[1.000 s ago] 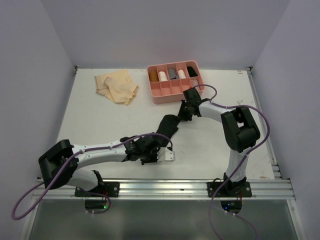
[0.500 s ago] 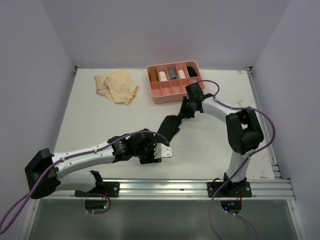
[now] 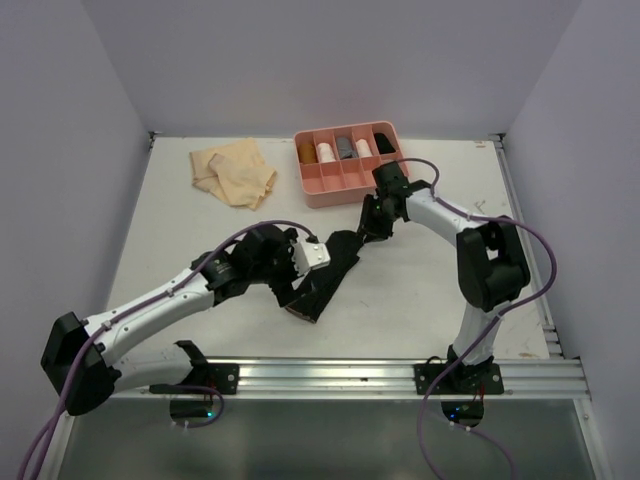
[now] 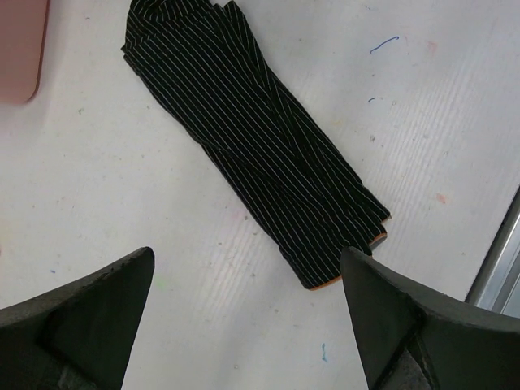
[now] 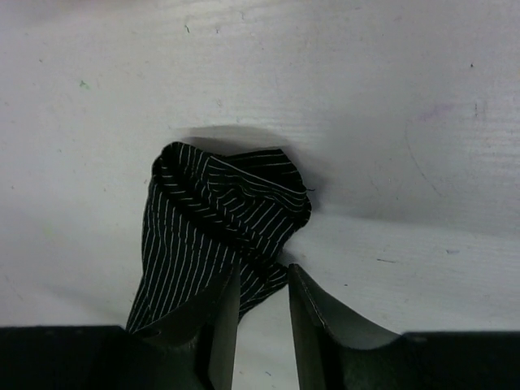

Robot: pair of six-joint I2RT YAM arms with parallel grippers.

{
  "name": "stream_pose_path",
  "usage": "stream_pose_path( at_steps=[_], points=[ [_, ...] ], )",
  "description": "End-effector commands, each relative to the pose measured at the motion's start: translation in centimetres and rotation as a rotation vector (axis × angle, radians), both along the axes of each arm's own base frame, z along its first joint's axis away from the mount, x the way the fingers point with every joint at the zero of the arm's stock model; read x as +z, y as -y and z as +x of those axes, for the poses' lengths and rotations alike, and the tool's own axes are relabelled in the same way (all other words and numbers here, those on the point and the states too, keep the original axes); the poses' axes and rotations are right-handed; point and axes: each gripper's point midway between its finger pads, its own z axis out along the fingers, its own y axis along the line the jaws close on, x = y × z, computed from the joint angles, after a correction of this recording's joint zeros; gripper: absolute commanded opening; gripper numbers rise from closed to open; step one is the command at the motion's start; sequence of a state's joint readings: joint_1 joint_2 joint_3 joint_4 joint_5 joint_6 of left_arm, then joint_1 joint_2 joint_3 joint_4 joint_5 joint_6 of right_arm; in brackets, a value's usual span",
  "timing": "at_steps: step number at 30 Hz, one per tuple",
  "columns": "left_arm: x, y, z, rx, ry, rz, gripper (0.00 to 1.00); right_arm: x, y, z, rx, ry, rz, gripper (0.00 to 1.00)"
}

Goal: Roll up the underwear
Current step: Fold the underwear

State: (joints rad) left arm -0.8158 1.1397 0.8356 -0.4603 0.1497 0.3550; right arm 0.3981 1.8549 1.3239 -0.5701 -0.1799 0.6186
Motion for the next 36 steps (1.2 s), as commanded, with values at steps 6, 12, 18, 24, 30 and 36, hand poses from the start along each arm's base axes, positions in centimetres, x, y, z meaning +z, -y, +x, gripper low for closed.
stream_pose_path(
  at_steps=[6,12,18,24,30,36],
  points=[
    [-0.4,1.2,0.8,0.042,-0.032,-0.046,1.0,-1.8,-0.1,-2.2,0.038,-0.103,0.012,0.4],
    [-2.6,0.4,2.7,0.129,0.043,0.035,1.0,-2.9,-0.9,-2.8,0.041,-0.155,0.057,0.41],
    [-2.8,0.6,2.9,0.126,0.047,0.035,1.0,-3.3,-1.3,-3.2,0.046,-0.168,0.084,0.43],
    [-3.2,0.1,2.5,0.106,0.063,0.038,1.0,-3.2,-2.0,-3.6,0.039,-0.154,0.142,0.47],
    [-3.1,0.1,2.4,0.099,0.065,0.042,1.0,-3.5,-2.6,-3.7,0.053,-0.158,0.178,0.39],
    [-4.3,-0.1,2.0,0.092,0.121,0.114,1.0,-2.6,-2.7,-3.1,0.043,-0.122,0.186,0.06]
  ],
)
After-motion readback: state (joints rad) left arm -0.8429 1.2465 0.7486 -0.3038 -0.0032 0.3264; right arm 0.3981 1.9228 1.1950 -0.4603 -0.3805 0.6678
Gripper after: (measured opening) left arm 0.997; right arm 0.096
